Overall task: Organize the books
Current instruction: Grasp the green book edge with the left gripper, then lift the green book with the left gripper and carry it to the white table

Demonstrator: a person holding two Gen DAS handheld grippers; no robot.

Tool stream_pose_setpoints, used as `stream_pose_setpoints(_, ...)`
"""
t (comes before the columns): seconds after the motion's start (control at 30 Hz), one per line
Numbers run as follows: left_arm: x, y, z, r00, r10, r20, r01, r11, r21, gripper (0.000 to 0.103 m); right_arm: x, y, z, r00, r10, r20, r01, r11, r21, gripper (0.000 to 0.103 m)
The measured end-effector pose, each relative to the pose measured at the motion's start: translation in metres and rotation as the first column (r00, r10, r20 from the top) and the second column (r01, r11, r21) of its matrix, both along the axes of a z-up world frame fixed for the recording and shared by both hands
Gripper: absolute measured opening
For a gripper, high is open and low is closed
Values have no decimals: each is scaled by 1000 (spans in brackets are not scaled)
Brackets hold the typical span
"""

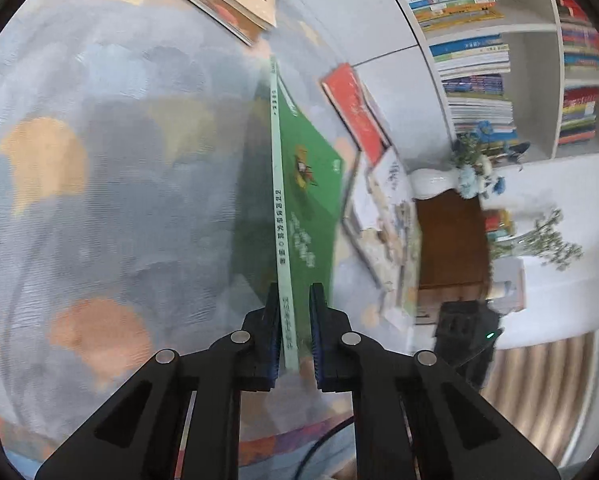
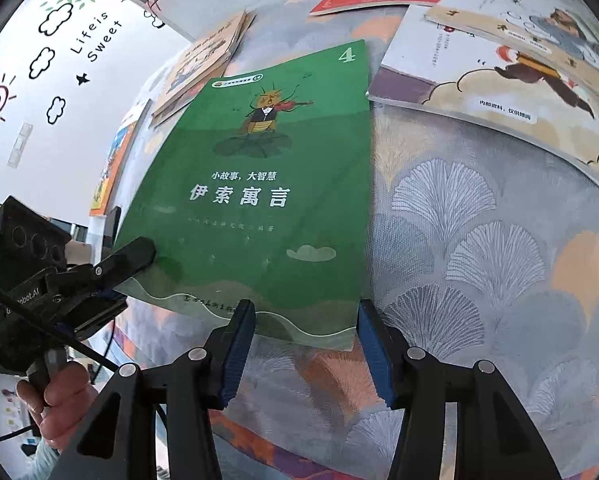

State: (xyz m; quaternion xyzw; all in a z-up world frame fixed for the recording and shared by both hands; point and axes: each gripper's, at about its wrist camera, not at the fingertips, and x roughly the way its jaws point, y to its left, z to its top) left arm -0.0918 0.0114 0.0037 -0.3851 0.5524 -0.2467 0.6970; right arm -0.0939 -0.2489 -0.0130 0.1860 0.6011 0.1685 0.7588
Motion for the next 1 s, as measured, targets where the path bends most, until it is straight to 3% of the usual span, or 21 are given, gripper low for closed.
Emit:
stream_pose_setpoints(0.07, 4, 8, -1, 999, 34, -33, -37, 994, -103, 8, 3, -5, 0, 1000, -2, -20, 3, 999, 39, 53)
stream_pose_setpoints(0.1, 6, 13, 0, 998, 48, -42, -54, 986, -156, 8, 4, -11, 0, 999, -13, -38, 16, 996, 89, 58)
stream_pose_setpoints(0.2, 9, 19, -1, 996, 66, -66, -79, 970, -230, 8, 6, -32, -4, 996, -59, -62, 72, 964, 256, 62)
stream_pose_setpoints(0.3, 13, 23, -7, 992, 70, -105, -97, 954, -282, 9, 9, -39, -21, 987, -100, -124, 142, 905, 402, 68)
stream_pose_setpoints(0.37, 15, 24, -11, 990, 64, -124, -101, 943, -318, 9, 13, -37, -38, 975, -133, -178, 208, 834, 512, 68)
stream_pose_setpoints(0.4, 16, 25, -12, 990, 57, -131, -96, 943, -320, 9, 17, -34, -46, 969, -146, -200, 236, 792, 564, 63)
stream_pose_setpoints(0.43, 18, 26, -11, 991, 45, -128, -82, 951, -299, 9, 21, -30, -50, 964, -159, -211, 256, 759, 599, 46)
stream_pose_setpoints(0.47, 21, 25, -7, 993, 37, -110, -64, 965, -253, 8, 23, -26, -49, 962, -169, -213, 266, 739, 619, 42)
stream_pose_setpoints(0.5, 23, 25, 1, 997, 13, -79, -27, 982, -187, 8, 25, -23, -44, 963, -182, -197, 265, 754, 601, 33)
stream_pose_setpoints(0.57, 23, 22, 16, 999, -37, -9, 36, 997, -73, 8, 25, -12, -21, 983, -161, -92, 185, 826, 532, 28)
stream_pose_setpoints(0.63, 21, 20, 36, 992, -99, 82, 96, 994, 43, 8, 24, 10, 11, 996, -86, 36, 66, 924, 376, 28)
stream_pose_setpoints(0.7, 21, 24, 60, 978, -134, 157, 121, 989, 85, 11, 24, 38, 48, 985, 21, 171, -58, 975, 213, 28)
stream_pose_setpoints(0.77, 27, 37, 75, 972, -129, 195, 120, 991, 54, 13, 21, 55, 76, 964, 82, 254, -116, 986, 121, 28)
stream_pose_setpoints(0.83, 39, 53, 91, 964, -117, 240, 113, 993, 31, 13, 28, 65, 100, 951, 101, 293, -139, 984, 112, 29)
stream_pose_setpoints(1.0, 93, 90, 112, 949, -68, 308, 48, 996, 72, 13, 86, 106, 131, 899, 192, 393, -229, 972, 51, 29)
